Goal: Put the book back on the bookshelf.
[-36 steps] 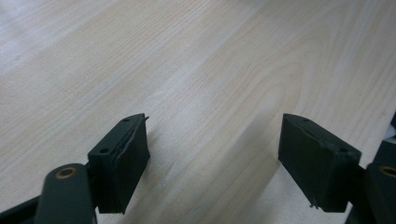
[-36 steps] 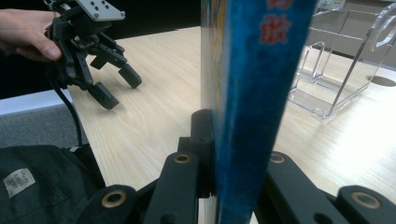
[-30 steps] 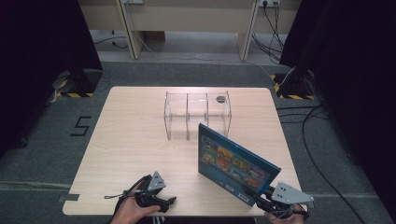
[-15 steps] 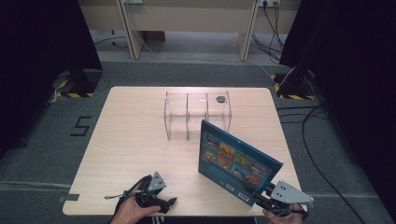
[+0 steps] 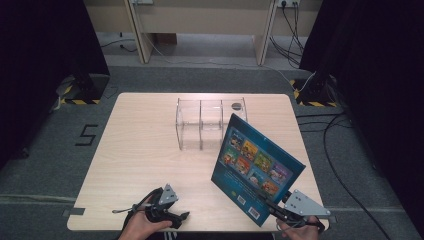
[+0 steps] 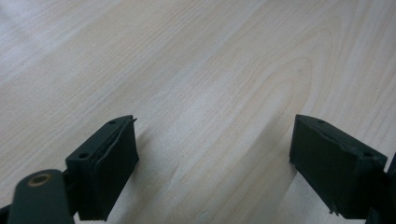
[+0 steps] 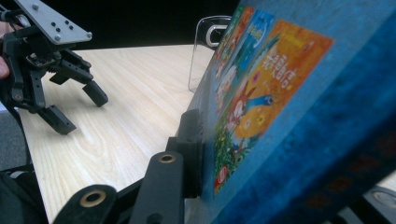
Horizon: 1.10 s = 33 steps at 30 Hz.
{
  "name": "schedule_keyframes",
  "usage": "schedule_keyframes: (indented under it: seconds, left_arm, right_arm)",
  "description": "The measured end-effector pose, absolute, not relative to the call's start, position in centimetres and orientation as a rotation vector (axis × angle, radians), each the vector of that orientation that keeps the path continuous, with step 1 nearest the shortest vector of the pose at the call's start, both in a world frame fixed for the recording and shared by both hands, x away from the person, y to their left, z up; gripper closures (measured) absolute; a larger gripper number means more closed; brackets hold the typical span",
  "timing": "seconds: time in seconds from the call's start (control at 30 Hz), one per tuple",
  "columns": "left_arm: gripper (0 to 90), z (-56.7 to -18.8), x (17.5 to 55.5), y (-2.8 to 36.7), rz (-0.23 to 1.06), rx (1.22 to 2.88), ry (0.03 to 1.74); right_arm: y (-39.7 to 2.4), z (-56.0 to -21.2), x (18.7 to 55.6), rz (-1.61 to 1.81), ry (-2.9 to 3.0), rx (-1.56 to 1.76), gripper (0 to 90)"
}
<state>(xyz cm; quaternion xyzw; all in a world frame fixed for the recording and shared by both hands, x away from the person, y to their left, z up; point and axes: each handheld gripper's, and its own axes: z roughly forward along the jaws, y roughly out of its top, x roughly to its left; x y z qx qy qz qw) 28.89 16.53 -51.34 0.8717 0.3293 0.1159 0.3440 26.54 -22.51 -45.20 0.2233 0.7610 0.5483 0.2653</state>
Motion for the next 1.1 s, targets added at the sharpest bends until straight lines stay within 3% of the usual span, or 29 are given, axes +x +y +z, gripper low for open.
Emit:
schedule_keyframes:
  seconds: [0.1, 0.6, 1.1]
  left_arm:
    - [13.9, -51.3, 28.9, 16.5, 0.300, 2.266, 0.855]
    - [14.0, -51.3, 28.9, 16.5, 0.300, 2.266, 0.854]
    - [13.9, -51.4, 28.8, 16.5, 0.299, 2.265, 0.849]
  right_arm:
    - [-22.1, -45.0, 26.3, 1.524, 2.055, 0.587, 78.4]
    - [-21.0, -44.9, 27.0, 1.606, 2.046, 0.578, 81.0]
    - [-20.5, -44.1, 28.6, 1.684, 1.962, 0.580, 78.7]
